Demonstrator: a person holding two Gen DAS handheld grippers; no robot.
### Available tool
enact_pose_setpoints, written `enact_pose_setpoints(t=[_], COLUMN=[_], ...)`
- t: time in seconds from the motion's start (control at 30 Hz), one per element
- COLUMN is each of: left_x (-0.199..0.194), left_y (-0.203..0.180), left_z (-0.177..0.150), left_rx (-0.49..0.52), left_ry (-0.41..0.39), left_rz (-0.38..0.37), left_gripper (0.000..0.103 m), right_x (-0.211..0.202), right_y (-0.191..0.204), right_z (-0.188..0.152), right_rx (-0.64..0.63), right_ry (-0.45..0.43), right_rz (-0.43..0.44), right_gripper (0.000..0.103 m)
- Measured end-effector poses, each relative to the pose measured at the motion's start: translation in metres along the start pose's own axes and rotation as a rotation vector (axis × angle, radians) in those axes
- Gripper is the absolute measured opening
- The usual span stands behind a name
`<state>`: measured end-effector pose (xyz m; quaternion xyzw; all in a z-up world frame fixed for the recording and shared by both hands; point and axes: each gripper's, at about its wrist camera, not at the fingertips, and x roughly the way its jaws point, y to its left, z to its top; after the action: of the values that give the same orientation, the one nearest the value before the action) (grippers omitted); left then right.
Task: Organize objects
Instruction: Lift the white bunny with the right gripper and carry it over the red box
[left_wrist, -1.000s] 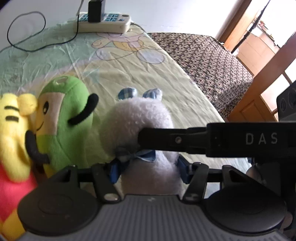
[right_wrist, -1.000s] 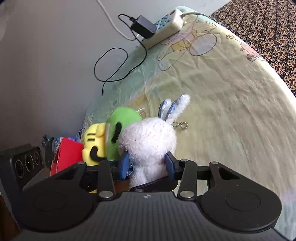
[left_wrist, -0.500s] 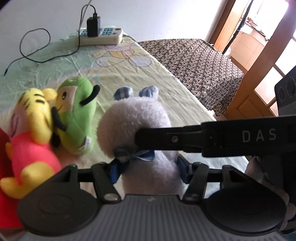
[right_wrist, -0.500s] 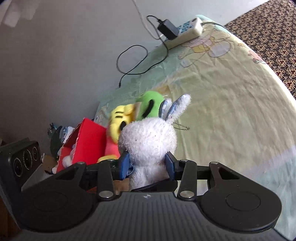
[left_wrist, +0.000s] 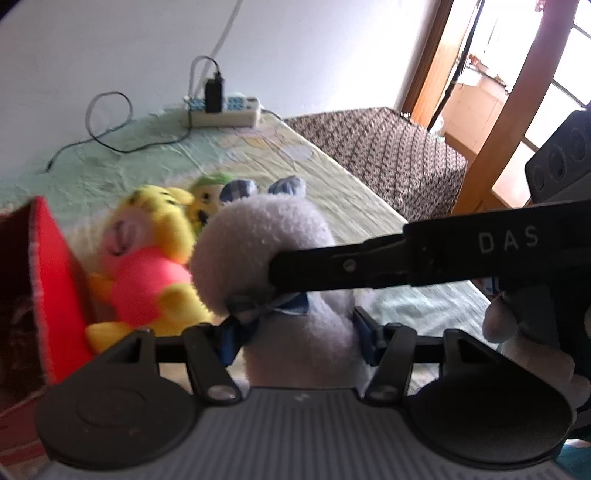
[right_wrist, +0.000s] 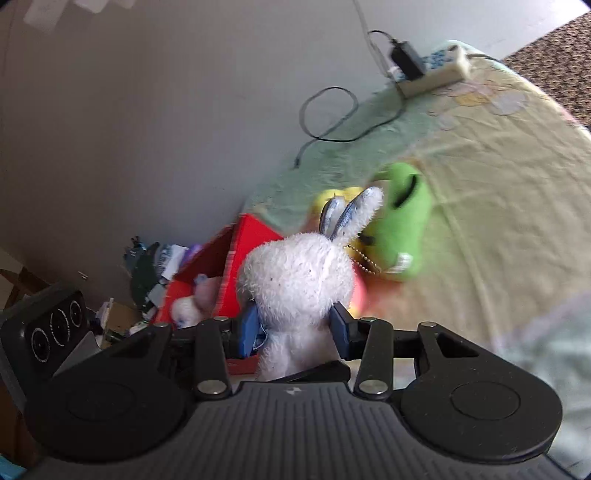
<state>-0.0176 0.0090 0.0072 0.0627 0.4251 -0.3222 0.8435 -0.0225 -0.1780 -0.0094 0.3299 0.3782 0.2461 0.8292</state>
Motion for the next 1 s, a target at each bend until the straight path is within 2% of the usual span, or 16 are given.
enact_pose_setpoints(t=[0.23, 0.47, 0.83, 1.0], left_x=[-0.052, -0.089, -0.095, -0.075], left_y=[0.048, 0.093, 0.158, 0.179], left_z=[-0.011, -0.011, -0.017, -0.019], left_rx=[-0.031, -0.040, -0.115, -0.166], left_ry=[-0.074, -0.157, -0.165, -0.124], left_rz=[0.006, 0.062, 0.129, 0.126], left_gripper=[0.060, 0.060, 0.060, 0.061], right_x=[0.031, 0.069, 0.133, 0.156], right_y=[0.054, 0.100, 0.131, 0.137], right_z=[-0.006, 0.001, 0.010, 0.007], right_rx=[-0.072, -0.142, -0.190, -0.254], right_ry=[-0.030, -0.045, 0.023, 0.063], right_rz=[0.050, 0.102, 0.079, -0.019], right_gripper=[0.045, 0.045, 0.045, 0.044])
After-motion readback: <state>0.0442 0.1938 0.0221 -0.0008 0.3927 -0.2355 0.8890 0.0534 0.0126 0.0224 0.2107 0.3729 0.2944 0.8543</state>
